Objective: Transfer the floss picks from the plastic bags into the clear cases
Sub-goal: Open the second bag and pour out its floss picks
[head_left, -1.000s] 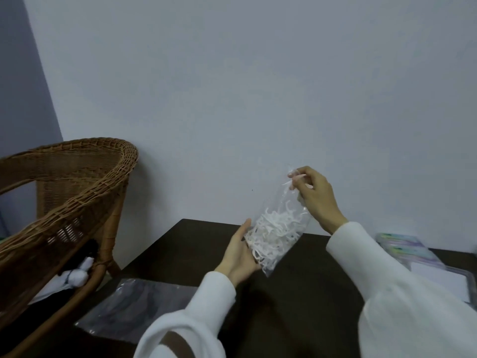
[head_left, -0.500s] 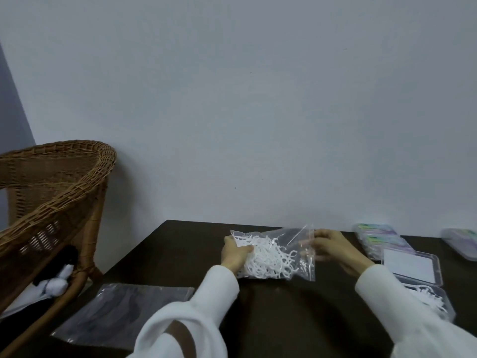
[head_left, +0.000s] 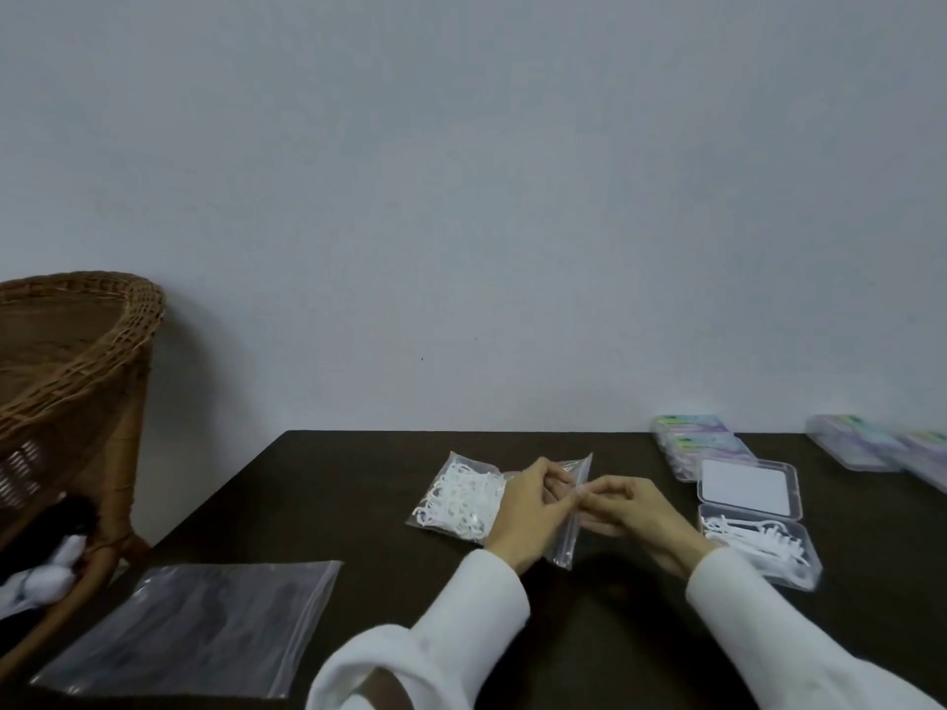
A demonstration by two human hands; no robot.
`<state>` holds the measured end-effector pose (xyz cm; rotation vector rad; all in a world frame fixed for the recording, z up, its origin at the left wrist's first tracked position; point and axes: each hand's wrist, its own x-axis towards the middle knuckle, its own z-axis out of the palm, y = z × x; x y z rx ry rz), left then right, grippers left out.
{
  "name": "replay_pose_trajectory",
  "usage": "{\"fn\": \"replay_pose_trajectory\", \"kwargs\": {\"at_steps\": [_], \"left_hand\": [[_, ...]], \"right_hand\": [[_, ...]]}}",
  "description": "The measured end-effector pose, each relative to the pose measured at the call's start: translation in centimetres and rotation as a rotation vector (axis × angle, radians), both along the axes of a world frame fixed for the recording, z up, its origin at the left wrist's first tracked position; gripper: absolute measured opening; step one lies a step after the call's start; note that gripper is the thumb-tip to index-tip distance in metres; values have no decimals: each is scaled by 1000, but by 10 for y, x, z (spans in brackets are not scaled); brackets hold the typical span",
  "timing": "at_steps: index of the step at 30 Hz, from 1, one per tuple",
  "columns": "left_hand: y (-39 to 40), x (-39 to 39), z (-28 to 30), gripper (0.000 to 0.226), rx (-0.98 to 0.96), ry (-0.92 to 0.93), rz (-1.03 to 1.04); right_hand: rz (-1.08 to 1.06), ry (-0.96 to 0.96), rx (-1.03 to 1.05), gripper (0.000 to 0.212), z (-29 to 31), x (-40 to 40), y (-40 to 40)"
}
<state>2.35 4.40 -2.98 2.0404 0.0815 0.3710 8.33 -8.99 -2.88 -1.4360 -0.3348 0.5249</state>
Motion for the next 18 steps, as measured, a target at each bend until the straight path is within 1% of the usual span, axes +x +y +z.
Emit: {"fn": "replay_pose_trajectory", "kwargs": {"at_steps": [6, 9, 14, 18], "left_hand": [[6, -1, -16, 21, -148, 41, -114], [8, -1, -22, 19, -185, 28, -94], [8, -1, -25, 17, -268, 10, -69], [10, -2, -29, 14, -248, 2, -52]], "right_hand": [[43, 20, 72, 11, -20, -4, -12], [53, -24, 55, 10, -25, -3, -11], [12, -100, 51, 8, -31, -2, -8], [31, -145, 28, 14, -32, -2, -8]]}}
